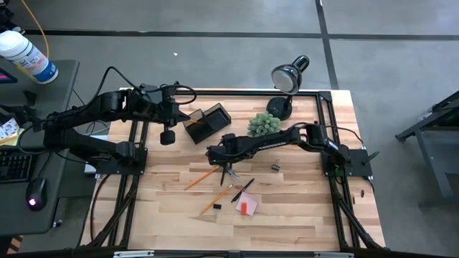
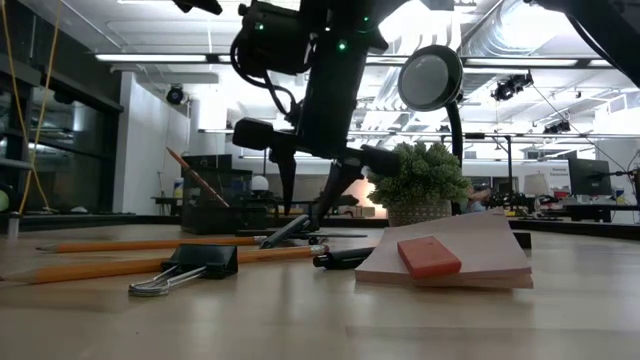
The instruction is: Pick and place office supplies into organizer
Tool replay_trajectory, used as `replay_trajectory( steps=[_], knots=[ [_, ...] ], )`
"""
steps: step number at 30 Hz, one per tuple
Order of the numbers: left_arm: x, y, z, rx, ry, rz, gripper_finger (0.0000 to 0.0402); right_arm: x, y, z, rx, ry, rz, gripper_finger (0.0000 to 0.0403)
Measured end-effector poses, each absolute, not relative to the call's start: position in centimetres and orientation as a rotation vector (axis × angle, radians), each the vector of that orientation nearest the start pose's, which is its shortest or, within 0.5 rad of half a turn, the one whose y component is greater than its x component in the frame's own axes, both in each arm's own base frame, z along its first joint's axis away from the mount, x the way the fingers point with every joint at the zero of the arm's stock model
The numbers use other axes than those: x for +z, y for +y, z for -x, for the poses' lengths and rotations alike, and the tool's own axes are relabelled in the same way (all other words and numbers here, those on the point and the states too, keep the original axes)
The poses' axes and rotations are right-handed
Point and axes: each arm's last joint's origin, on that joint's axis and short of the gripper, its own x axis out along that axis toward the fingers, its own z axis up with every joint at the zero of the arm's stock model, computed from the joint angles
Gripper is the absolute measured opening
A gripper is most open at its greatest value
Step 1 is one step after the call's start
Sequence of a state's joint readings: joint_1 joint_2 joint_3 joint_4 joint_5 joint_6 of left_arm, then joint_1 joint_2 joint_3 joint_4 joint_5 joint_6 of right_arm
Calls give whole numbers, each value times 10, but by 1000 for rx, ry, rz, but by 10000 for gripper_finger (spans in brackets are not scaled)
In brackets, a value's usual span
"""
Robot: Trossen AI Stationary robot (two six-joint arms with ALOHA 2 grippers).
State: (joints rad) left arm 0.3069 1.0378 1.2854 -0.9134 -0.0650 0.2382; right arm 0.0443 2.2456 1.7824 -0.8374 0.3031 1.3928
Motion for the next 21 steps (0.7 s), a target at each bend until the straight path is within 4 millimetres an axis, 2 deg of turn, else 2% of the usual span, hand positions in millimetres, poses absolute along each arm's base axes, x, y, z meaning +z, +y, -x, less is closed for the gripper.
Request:
replay_trajectory(
  steps=[13,17,21],
  knots=[
    [389,58,-175,281,704,-147,1,147,11,-463,-1000,903,-988,169],
    [389,58,-175,284,704,-148,1,147,11,-463,-998,902,-989,148],
    [389,58,-175,284,704,-148,1,147,11,-464,-997,901,-990,110]
  ],
)
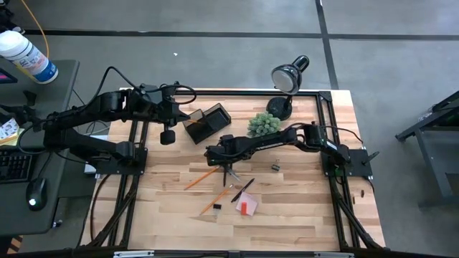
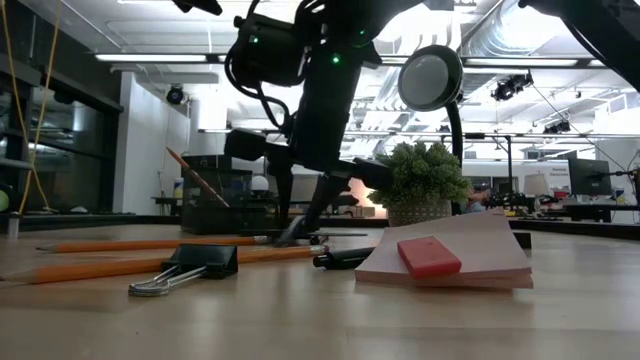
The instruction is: Pick and place office supplies into organizer
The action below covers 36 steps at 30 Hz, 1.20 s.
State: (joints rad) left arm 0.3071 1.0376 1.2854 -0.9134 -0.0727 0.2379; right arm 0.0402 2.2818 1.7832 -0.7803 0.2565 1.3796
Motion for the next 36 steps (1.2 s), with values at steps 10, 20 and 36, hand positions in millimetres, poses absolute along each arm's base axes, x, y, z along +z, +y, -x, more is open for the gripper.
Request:
replay_trajectory(
  steps=[10,20,36],
  knots=[
    [389,58,-175,278,707,-164,1,148,12,-465,-990,892,-992,42],
    [389,58,-175,277,707,-167,1,157,13,-471,-947,886,-993,50],
    [396,53,-165,227,659,-163,1,242,-9,-492,-924,655,-765,44]
  ],
)
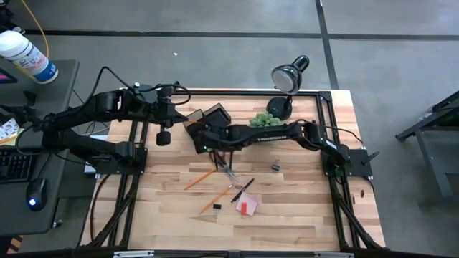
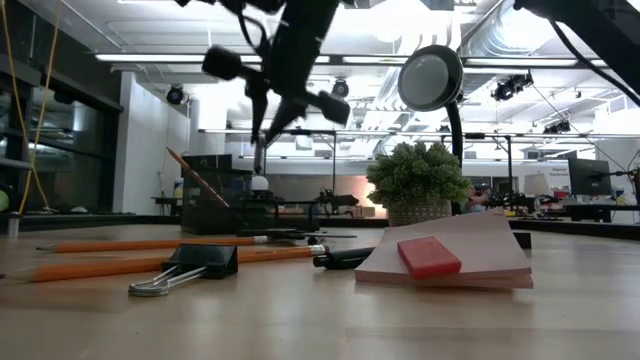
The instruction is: Pick and place office supplies into organizer
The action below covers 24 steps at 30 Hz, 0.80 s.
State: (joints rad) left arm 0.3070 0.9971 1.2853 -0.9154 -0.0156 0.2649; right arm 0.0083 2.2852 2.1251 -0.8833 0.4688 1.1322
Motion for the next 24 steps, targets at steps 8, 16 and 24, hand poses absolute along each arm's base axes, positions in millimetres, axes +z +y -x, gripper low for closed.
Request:
replay_trajectory(
  steps=[8,16,24],
  knots=[
    [411,43,-134,231,545,-167,1,295,-59,-498,-936,454,-593,63],
    [425,37,-116,256,405,-193,1,324,-96,-511,-845,232,-409,48],
    [427,36,-115,239,383,-193,1,321,-121,-522,-828,152,-260,64]
  ],
)
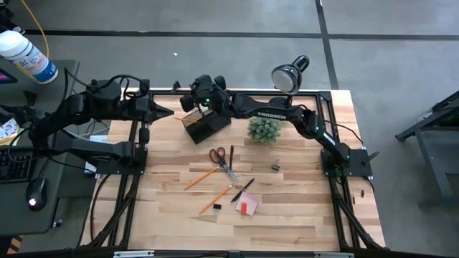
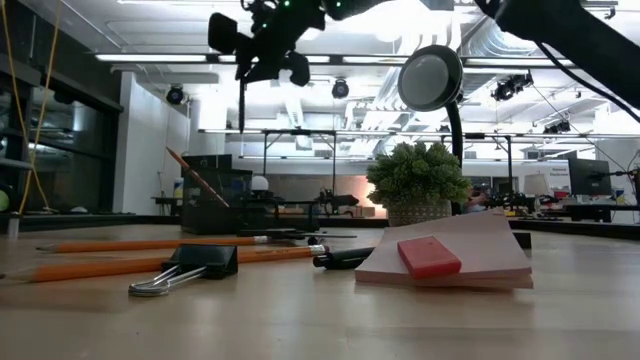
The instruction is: Pick and place office supplies into organizer
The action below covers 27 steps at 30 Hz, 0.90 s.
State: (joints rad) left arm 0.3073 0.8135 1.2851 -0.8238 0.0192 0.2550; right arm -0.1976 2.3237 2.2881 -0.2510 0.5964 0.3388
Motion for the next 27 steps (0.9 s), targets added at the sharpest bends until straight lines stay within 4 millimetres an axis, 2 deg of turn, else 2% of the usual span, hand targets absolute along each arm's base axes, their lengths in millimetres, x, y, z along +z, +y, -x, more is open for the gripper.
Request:
replay_trajectory(
  steps=[7,14,21,27],
  knots=[
    [427,35,-115,213,378,-194,1,303,-139,-529,-828,140,-263,49],
    [427,35,-115,212,380,-198,1,290,-152,-535,-820,105,-258,67],
    [427,35,-115,212,380,-199,1,288,-152,-537,-784,131,-219,56],
    [427,35,-115,212,380,-199,1,279,-142,-541,-754,166,-195,61]
  ],
)
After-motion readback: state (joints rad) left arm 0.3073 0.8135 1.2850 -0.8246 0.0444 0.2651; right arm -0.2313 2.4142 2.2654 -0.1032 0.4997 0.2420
